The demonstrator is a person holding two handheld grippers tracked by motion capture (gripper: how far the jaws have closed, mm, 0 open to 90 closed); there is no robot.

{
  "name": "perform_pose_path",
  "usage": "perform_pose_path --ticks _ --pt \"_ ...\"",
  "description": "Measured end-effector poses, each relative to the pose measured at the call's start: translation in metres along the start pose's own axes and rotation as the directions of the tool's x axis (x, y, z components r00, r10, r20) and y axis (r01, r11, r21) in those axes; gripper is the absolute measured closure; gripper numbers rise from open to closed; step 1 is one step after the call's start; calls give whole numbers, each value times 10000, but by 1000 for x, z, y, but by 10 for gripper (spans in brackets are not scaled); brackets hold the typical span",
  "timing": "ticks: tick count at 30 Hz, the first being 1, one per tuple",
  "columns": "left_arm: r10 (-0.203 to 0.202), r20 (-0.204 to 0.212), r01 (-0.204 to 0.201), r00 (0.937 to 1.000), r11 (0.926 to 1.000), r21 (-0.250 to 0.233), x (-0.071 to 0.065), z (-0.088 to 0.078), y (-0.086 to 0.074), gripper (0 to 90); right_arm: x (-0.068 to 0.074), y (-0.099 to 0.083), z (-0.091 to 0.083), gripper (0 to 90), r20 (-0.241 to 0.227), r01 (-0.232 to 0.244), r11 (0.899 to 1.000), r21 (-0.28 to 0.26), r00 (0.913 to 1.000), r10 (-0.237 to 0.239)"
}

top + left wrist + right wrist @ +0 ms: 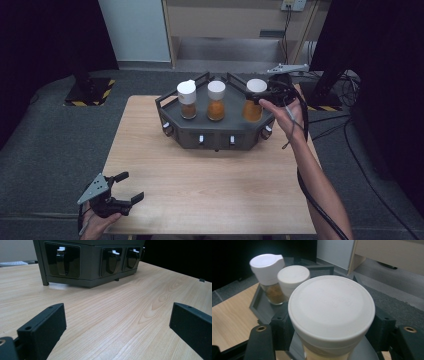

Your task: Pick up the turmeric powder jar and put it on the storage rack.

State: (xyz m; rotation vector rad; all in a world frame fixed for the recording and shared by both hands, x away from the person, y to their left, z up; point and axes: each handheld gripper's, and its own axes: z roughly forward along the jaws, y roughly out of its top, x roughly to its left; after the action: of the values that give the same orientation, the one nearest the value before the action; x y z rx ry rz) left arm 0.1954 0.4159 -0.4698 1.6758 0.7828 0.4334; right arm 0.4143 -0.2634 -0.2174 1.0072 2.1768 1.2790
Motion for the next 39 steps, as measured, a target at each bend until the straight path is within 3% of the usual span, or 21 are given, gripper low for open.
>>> perform_pose_path --ticks 10,19,39 --pt "-26 5 26 10000 10000 -38 1 -1 -1 0 -2 3 22 334 596 -162 9999 15 9981 160" --pt "-25 21 25 10000 10000 -15 1 0 -1 0 -10 -8 37 334 880 -474 9989 -26 9950 475" --pt "-44 22 44 10000 10000 -12 1 0 -1 0 -14 -23 57 334 893 -707 9975 -5 9935 705"
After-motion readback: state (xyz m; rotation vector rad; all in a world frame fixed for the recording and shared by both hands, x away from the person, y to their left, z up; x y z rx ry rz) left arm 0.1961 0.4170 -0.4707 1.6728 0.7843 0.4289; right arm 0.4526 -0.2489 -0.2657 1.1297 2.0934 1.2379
